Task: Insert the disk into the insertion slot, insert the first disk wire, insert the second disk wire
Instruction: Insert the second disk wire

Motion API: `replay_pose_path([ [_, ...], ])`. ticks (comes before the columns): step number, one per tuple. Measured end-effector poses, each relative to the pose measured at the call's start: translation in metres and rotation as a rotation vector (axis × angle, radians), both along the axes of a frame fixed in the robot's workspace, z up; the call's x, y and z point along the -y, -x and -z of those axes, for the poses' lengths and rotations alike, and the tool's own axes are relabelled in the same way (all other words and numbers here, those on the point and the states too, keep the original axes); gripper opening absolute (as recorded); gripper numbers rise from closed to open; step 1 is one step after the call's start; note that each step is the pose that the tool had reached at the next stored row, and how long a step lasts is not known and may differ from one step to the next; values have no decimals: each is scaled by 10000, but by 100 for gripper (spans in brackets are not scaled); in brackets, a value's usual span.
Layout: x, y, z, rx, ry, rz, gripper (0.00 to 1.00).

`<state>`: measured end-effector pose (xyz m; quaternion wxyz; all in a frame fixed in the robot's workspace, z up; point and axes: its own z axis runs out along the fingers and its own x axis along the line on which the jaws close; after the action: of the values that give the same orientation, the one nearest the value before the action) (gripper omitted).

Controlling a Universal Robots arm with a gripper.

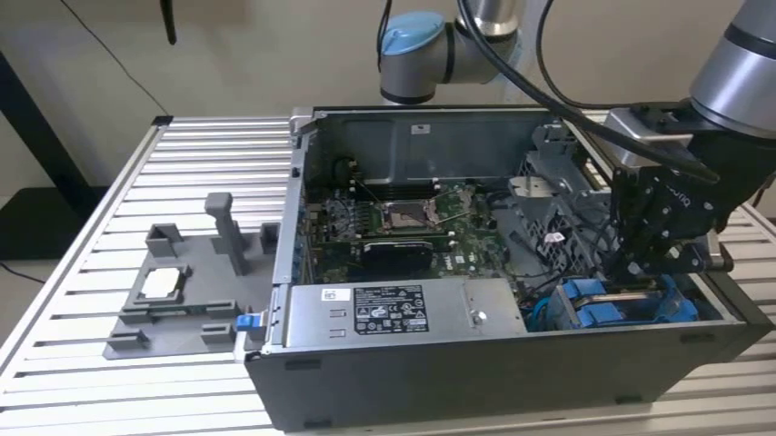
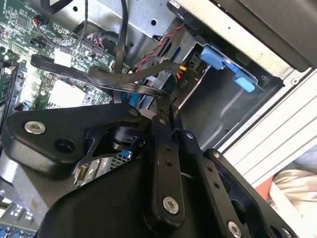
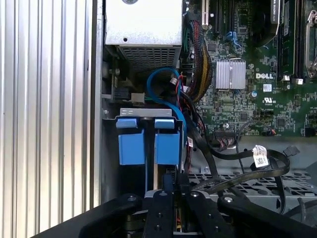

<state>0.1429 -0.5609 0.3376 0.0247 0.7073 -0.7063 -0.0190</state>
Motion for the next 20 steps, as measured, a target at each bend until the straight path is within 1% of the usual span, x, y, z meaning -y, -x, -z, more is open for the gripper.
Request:
replay_pose_path([
  [4,0,0,2,0,-3,0,17],
  [5,0,0,-6,0,-1,1,24],
  [8,0,0,-82,0,-3,1,24],
  [14,0,0,-254,1,-1,1,24],
  [18,0,0,-330,1,-1,1,24],
  [19,0,3,-341,17,-1,0,24],
  [20,-1,11,-344,67,-2,0,24],
])
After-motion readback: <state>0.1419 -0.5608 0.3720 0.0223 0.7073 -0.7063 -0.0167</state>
